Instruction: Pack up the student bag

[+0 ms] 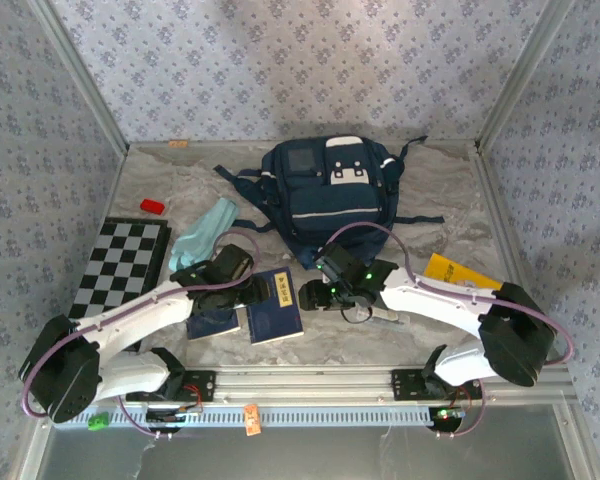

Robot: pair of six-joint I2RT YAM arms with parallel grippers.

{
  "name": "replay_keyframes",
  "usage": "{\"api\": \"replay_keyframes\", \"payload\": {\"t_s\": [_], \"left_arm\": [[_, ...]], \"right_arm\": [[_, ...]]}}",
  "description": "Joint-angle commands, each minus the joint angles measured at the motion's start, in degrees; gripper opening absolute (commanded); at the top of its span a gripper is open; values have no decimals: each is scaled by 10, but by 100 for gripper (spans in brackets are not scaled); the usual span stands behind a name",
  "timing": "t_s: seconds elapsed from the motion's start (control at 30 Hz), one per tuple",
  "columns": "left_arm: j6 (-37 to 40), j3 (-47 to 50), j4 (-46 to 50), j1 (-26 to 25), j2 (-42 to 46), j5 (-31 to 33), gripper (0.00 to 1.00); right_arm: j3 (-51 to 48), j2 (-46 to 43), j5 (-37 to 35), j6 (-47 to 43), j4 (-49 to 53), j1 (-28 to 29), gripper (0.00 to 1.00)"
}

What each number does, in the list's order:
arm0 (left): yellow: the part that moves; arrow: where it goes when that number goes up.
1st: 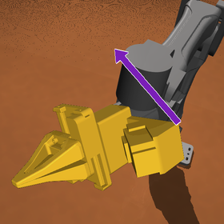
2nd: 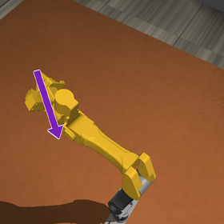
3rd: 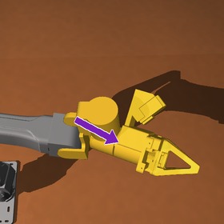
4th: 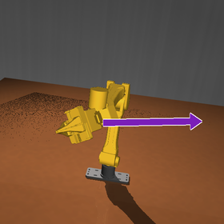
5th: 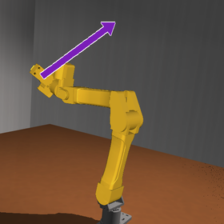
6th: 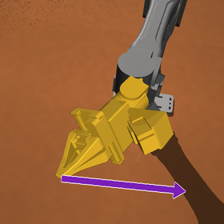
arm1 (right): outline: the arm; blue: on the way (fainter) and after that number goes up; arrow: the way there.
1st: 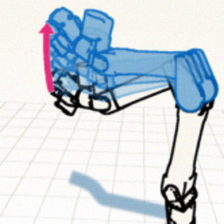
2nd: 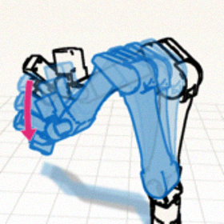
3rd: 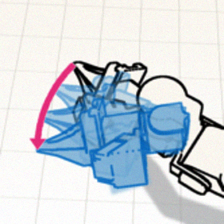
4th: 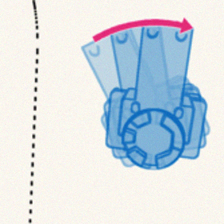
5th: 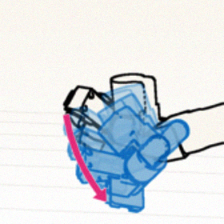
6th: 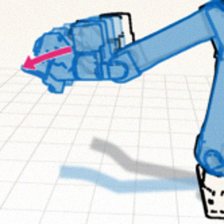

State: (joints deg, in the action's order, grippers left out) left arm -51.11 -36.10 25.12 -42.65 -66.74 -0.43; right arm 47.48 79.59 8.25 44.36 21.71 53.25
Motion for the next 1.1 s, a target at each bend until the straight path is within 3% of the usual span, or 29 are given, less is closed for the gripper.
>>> {"api": "replay_keyframes", "payload": {"t_s": [0.0, 0.3, 0.6, 1.07], "left_arm": [[-14, 13, -32, -1, -3, 38, 61], [-11, 45, -65, 14, -18, 34, 61], [0, 76, -102, 15, -30, 11, 55], [-2, 101, -108, 10, -57, 12, 46]], "right_arm": [[1, 26, -30, 20, -31, 17, 58], [12, 100, -14, 52, -85, 36, 55], [14, 155, 12, 69, -136, 38, 58], [39, 176, 33, 78, -146, 47, 59]]}}
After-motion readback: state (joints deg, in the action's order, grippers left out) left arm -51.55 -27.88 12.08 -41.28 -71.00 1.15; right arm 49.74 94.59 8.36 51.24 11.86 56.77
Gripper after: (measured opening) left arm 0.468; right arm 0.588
